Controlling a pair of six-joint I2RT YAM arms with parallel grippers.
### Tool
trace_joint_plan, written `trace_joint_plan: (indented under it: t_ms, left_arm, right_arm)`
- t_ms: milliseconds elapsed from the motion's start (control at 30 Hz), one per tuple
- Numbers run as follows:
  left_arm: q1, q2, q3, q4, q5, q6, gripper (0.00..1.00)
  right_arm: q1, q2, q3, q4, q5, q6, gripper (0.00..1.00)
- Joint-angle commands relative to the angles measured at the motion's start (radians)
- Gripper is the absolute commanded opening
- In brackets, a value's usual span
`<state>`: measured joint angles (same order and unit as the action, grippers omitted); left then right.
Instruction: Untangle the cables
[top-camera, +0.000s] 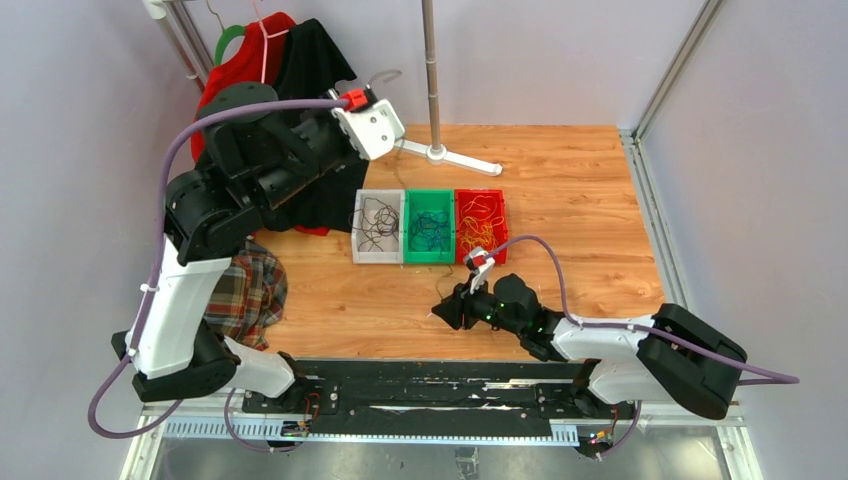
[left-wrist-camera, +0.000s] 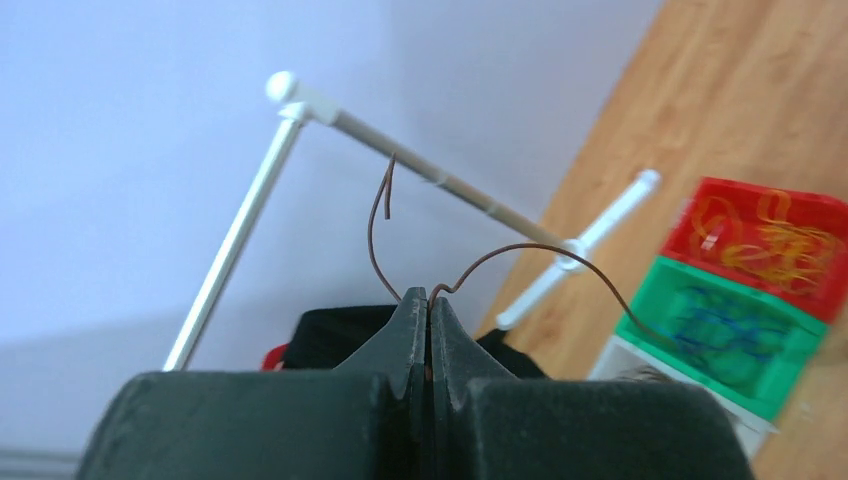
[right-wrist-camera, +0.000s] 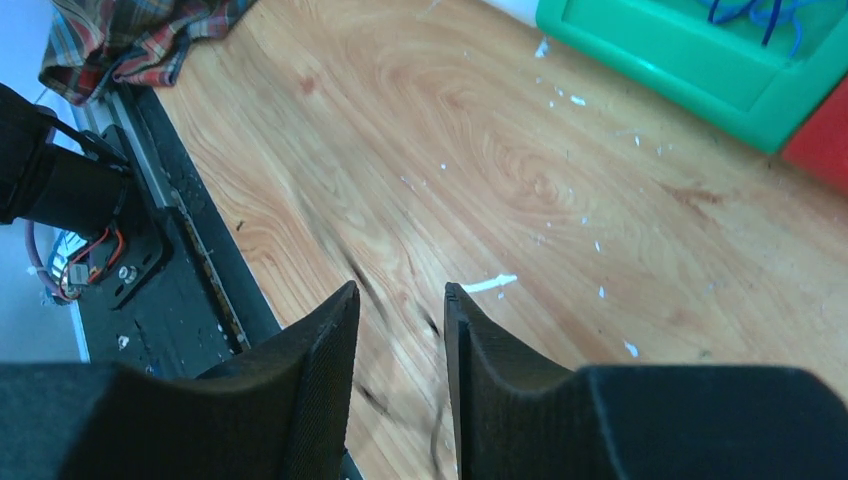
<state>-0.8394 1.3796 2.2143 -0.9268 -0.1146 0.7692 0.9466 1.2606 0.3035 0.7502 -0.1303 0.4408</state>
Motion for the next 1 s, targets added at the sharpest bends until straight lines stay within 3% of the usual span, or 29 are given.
trace_joint_plan:
  t_ms: [0, 133, 300, 467, 700, 967]
  left_arm:
    - [0.05, 0.008, 0.036, 0.164, -0.111, 0.109, 0.0]
    - [0.069, 0.017, 0.028, 0.225, -0.158, 0.194, 0.01]
    - [0.104, 0.023, 0.024, 0.203, -0.132, 0.175, 0.01]
    - [0.142, -0.02, -0.115, 0.244, -0.114, 0.154, 0.01]
    - [0.342, -0.023, -0.318, 0.293, 0.002, 0.081, 0.0]
    - [0.368, -0.069, -0.669, 0.447, -0.008, 0.108, 0.0]
  right_arm:
    - [0.009, -0.012, -0.034, 0.026, 0.009, 0.013, 0.37]
    - [0.01, -0.026, -0.052, 0.005, 0.014, 0.016, 0.39]
    - [0.009, -0.076, -0.056, -0.027, 0.038, 0.021, 0.47]
    - [0.01, -0.166, -0.027, -0.124, 0.071, -0.005, 0.51]
    - [0.009, -0.281, -0.028, -0.235, 0.116, -0.031, 0.52]
    - [0.009, -0.435, -0.063, -0.348, 0.175, -0.031, 0.52]
